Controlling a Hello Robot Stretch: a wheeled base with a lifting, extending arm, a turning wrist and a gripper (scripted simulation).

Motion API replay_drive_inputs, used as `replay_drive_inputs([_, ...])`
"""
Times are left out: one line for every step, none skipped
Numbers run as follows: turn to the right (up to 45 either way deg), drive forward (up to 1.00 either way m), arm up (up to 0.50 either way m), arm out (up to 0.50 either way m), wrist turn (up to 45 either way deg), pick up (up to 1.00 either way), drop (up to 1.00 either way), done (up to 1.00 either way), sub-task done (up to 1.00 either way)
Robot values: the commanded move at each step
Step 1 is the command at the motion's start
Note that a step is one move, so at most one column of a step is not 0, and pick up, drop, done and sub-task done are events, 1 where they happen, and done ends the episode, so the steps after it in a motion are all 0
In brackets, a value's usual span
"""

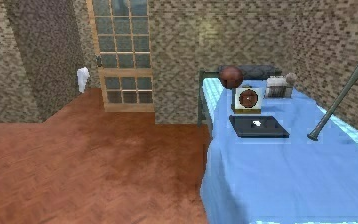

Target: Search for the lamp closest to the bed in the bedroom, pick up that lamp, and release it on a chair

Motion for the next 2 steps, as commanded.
replay_drive_inputs([0.0,0.00,0.00,0.00,36.0,0.00,0.00,0.00,0.00])
replay_drive_inputs([0.0,0.00,-0.30,0.00,0.0,0.00,0.00,0.00,0.00])
